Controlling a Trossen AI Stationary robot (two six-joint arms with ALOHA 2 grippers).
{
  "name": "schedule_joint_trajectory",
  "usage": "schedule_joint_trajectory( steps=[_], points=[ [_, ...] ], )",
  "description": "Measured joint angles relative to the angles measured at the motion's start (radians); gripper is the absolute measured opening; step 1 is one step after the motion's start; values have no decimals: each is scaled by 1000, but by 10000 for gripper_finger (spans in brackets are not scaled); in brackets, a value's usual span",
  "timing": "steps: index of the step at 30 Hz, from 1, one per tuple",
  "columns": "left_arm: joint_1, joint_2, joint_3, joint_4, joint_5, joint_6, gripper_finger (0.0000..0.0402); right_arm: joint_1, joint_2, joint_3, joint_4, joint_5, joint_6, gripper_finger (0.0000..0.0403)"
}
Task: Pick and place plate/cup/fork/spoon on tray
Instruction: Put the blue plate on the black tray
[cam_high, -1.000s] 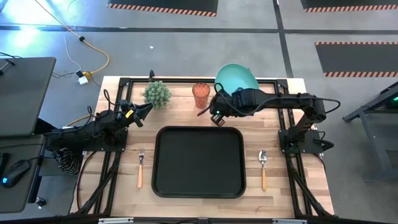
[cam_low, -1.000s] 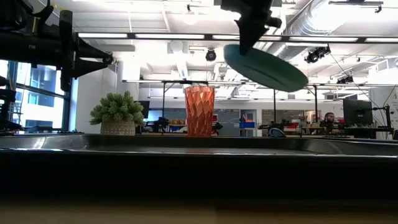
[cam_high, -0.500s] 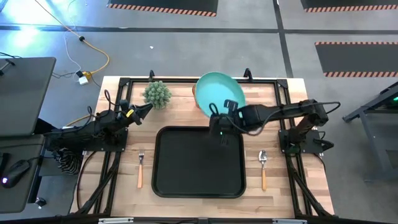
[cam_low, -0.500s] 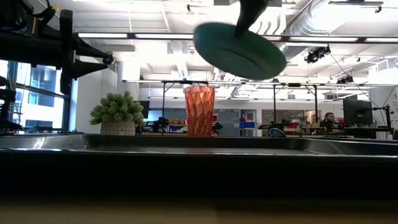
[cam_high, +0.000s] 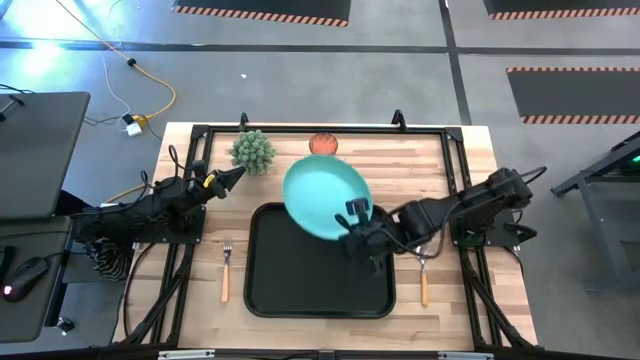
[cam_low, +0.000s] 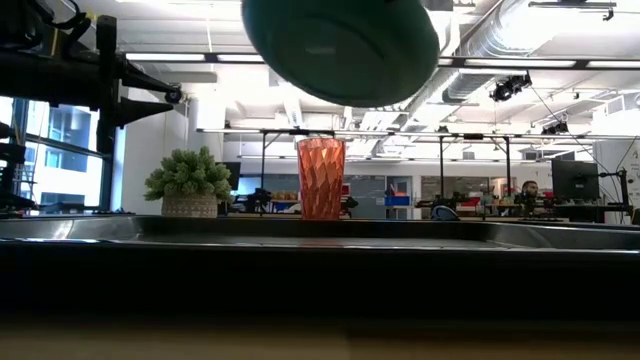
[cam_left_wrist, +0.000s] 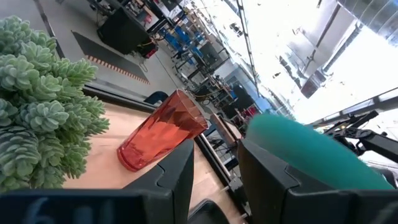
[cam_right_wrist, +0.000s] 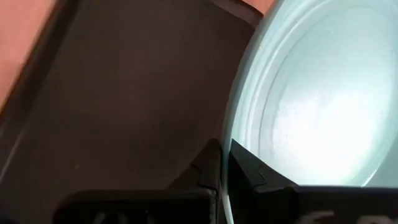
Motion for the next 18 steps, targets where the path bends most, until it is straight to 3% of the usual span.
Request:
schedule_joint_trajectory(
  steps=[6,18],
  points=[
    [0,0,0,0,0,0,115,60,22,0,0,-3,-14,0],
    [0,0,0,-3,38,0,115,153,210,-2,75,-41,90,0]
  ],
)
